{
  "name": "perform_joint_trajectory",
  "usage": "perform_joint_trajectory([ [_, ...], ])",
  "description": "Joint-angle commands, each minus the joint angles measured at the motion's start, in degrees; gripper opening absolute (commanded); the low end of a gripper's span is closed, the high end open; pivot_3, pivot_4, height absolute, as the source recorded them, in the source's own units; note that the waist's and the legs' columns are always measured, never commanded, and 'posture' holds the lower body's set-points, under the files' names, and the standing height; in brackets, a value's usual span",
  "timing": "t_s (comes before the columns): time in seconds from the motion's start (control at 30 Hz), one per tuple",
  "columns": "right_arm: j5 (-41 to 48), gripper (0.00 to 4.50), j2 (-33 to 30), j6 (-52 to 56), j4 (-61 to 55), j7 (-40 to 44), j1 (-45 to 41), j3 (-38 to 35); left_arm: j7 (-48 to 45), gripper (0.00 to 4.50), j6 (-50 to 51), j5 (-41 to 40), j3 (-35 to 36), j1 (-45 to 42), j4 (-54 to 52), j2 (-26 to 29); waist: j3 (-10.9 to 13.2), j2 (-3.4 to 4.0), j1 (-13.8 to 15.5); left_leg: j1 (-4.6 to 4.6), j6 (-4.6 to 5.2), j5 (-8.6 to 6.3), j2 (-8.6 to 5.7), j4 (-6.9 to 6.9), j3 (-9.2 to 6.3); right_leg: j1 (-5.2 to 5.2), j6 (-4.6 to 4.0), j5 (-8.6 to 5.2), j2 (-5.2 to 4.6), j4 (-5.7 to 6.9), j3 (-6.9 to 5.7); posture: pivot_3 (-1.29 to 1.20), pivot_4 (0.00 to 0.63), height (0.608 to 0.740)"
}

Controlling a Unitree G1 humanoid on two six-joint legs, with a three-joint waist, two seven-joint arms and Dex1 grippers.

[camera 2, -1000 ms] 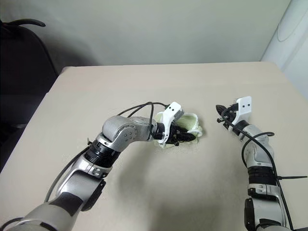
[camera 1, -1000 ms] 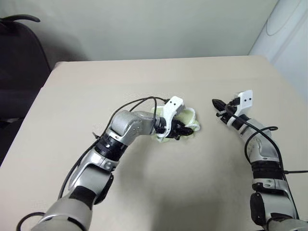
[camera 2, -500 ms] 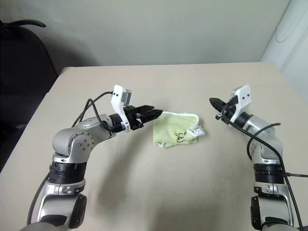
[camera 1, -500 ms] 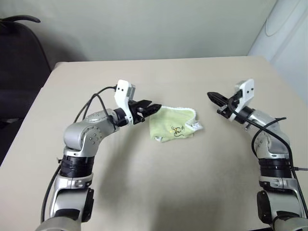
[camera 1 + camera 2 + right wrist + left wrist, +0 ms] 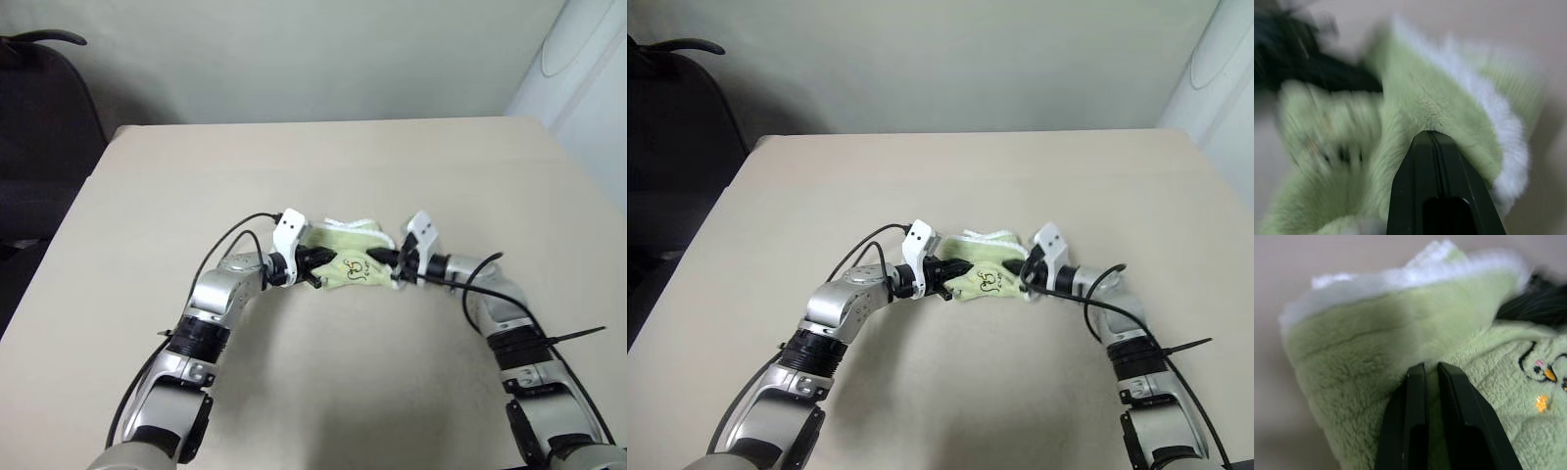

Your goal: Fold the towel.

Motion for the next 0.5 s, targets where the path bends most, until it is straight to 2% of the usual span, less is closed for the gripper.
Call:
perform_joint_trajectory([
  [0.03, -2.22, 0.00, 0.48, -2.28, 2.15, -1.00, 0.30, 0.19, 0.30, 0.54, -1.04, 2.29, 0.85, 2.59, 2.93, -0.66, -0.05, -0.08, -0.01, 0.26, 0.10, -0.07, 0.00, -0.03, -0.03, 0.32, 0.00, 0.00, 0.00, -0.07, -0.02, 0.00, 0.150, 0.740],
  [0.07, -1.83, 0.00, 0.28, -2.52, 1.13, -0.87, 0.66, -0.58, 0.15, 0.54, -1.16, 0.73, 2.80, 3.29, 1.05, -1.10, -0.05, -0.07, -0.07, 0.47, 0.70, -0.42, 0.01, -0.11, -0.05, 0.57, 0.01, 0.00, 0.00, -0.20, -0.02, 0.00, 0.150, 0.740],
  [0.17, 0.69, 0.00, -0.91, -2.07, -3.91, -0.64, 1.61, -4.13, 1.01, 0.54, 3.16, -9.05, 12.57, 4.98, -7.56, -2.93, -0.04, -0.08, -0.26, 0.60, 0.81, -0.48, 0.00, -0.08, -0.03, 0.73, 0.03, 0.02, 0.00, -0.27, -0.01, 0.00, 0.150, 0.740],
  [0.27, 4.09, 0.00, -2.68, -0.30, -9.78, -0.34, 2.21, -8.28, 3.70, 0.54, 10.08, -19.30, 22.64, 6.42, -15.22, -2.78, 0.01, -0.11, -0.20, 0.10, 0.11, -0.09, -0.01, -0.03, 0.00, 0.31, 0.04, 0.02, 0.01, -0.31, -0.10, 0.00, 0.150, 0.740],
  [0.37, 6.29, 0.00, -4.08, 1.64, -13.72, -0.74, 2.48, -11.07, 5.74, 0.54, 15.90, -25.13, 28.37, 8.03, -18.84, -0.61, 0.01, -0.11, -0.15, -0.25, 0.00, -0.02, -0.01, 0.07, 0.08, 0.01, 0.05, 0.03, 0.02, -0.31, -0.10, 0.00, 0.150, 0.740],
  [0.47, 6.89, 0.00, -5.05, 2.58, -14.90, -1.36, 1.94, -12.87, 6.45, 1.09, 23.00, -28.24, 30.94, 9.28, -17.61, 3.12, 0.01, -0.11, -0.20, -0.18, 0.00, -0.02, -0.01, 0.01, 0.11, 0.07, 0.05, 0.02, 0.03, -0.42, -0.07, 0.00, 0.150, 0.740],
  [0.5, 6.86, 0.00, -5.14, 2.73, -14.97, -1.51, 1.82, -13.05, 6.40, 1.43, 24.21, -28.76, 31.02, 9.52, -17.41, 3.85, 0.01, -0.11, -0.22, -0.17, 0.00, -0.02, 0.00, 0.00, 0.11, 0.07, 0.05, 0.03, 0.03, -0.43, -0.05, 0.00, 0.150, 0.740],
])
